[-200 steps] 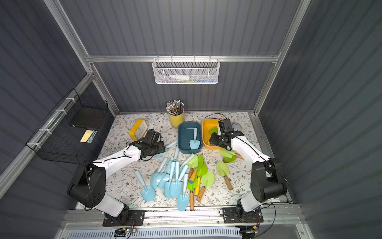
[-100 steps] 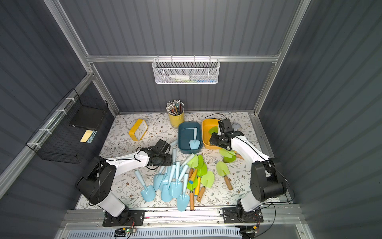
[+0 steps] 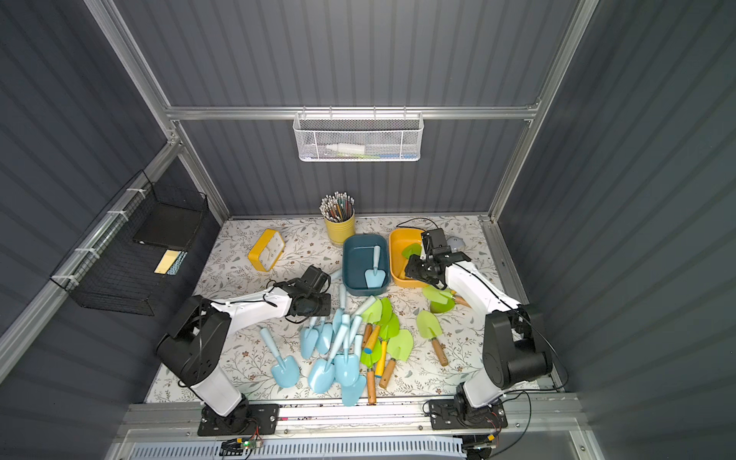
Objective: Sort the small shovels by color and place them into the storage box
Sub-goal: Move the shovel to the center of the board, then pick up the shovel from the center of the board.
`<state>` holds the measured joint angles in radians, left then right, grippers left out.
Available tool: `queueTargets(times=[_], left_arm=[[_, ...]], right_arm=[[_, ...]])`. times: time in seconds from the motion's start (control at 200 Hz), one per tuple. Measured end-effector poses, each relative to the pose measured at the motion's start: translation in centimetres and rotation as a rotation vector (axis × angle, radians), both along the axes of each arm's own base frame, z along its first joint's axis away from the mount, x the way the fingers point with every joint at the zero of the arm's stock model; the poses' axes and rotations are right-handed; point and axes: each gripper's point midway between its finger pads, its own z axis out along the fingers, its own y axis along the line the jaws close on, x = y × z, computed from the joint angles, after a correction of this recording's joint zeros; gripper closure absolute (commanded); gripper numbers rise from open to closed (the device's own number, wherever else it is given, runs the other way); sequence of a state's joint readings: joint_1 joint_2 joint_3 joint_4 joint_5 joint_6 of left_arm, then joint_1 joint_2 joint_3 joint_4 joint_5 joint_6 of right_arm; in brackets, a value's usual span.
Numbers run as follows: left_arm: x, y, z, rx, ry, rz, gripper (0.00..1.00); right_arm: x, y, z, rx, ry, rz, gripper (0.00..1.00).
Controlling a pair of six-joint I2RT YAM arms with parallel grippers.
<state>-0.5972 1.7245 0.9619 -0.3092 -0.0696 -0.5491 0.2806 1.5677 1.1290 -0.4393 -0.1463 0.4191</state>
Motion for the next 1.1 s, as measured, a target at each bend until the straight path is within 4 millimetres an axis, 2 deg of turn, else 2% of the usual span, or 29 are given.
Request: queueTargets(times=[0.18, 0.355, 0.565, 0.605, 0.655, 0.75, 0.835, 0.931, 1.101], left_arm=[[1.9, -0.8, 0.0, 0.008, -0.018, 0.003, 1.00], [3.9, -1.2, 0.4, 0.019, -0.032, 0.022, 1.00], [7.0, -1.7, 3.2, 0.005, -0.101, 0.040, 1.00], [7.6, -1.9, 3.7, -0.003, -0.117, 0.043, 0.92], [8.4, -1.9, 4.1, -0.007, -0.131, 0.048, 0.76], [9.4, -1.8, 3.9, -0.005, -0.139, 0.052, 0.59], [9.6, -1.7, 3.6, 0.006, -0.136, 0.045, 0.47], [9.9, -1.2, 3.8, 0.023, -0.140, 0.055, 0.40], [11.0, -1.3, 5.4, 0.028, -0.183, 0.070, 0.37]], right_arm=[[0.1, -0.3, 0.0, -0.008, -0.002, -0.010, 0.49], [0.1, -0.4, 0.0, -0.012, -0.002, -0.010, 0.50], [0.4, -0.4, 0.5, -0.012, -0.012, -0.007, 0.50], [0.4, -0.3, 0.6, -0.012, -0.013, -0.006, 0.50], [0.5, -0.3, 0.6, -0.010, -0.012, -0.004, 0.50], [0.6, -0.2, 0.4, -0.013, -0.005, 0.001, 0.49], [0.5, -0.2, 0.3, -0.019, 0.001, 0.006, 0.49], [0.5, -0.3, 0.3, -0.022, 0.004, 0.009, 0.49], [0.6, -0.2, 0.5, -0.022, 0.000, 0.012, 0.49]])
